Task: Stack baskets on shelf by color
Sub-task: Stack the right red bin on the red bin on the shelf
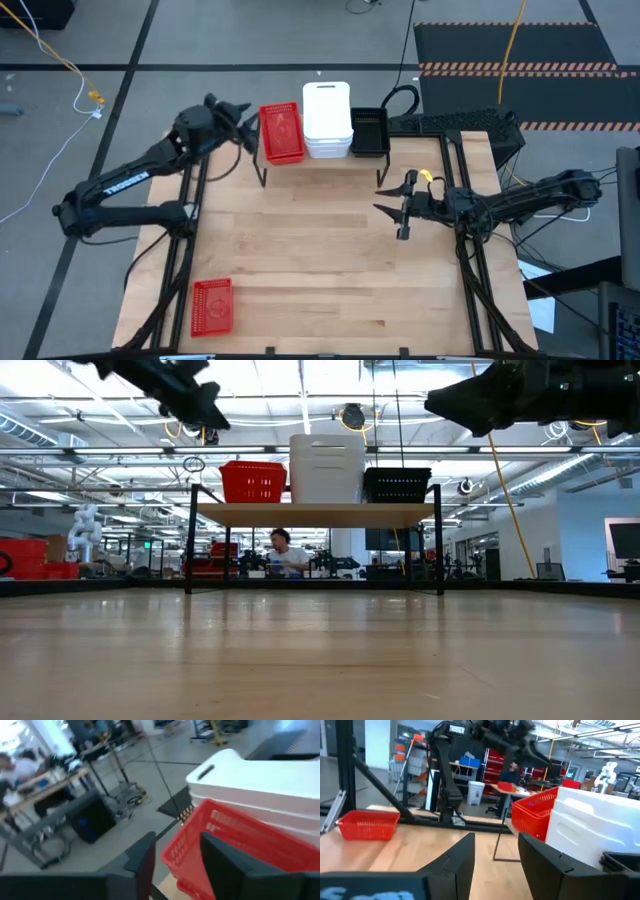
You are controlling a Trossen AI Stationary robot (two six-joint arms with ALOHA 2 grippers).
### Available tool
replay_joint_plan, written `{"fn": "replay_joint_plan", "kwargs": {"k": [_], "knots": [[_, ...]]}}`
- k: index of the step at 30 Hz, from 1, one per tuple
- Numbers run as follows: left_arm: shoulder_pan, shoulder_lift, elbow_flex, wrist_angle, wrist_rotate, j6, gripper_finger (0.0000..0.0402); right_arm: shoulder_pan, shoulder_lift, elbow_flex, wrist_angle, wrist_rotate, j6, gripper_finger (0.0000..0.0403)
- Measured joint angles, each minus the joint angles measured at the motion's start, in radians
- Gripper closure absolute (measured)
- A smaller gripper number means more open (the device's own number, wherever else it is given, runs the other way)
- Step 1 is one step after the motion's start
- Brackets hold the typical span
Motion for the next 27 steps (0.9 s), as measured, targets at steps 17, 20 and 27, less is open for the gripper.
{"fn": "replay_joint_plan", "kwargs": {"k": [17,20,27], "knots": [[0.111,0.376,0.335,-0.211,0.161,0.214,0.0267,-0.039,0.04,0.001,0.0,-0.005,-0.006,0.0259],[0.126,0.435,0.38,-0.258,0.162,0.232,0.028,-0.039,0.041,0.001,-0.016,-0.005,0.007,0.0259],[0.143,0.499,0.425,-0.346,0.183,0.28,0.0284,-0.039,0.04,0.001,-0.014,-0.005,0.021,0.0259]]}}
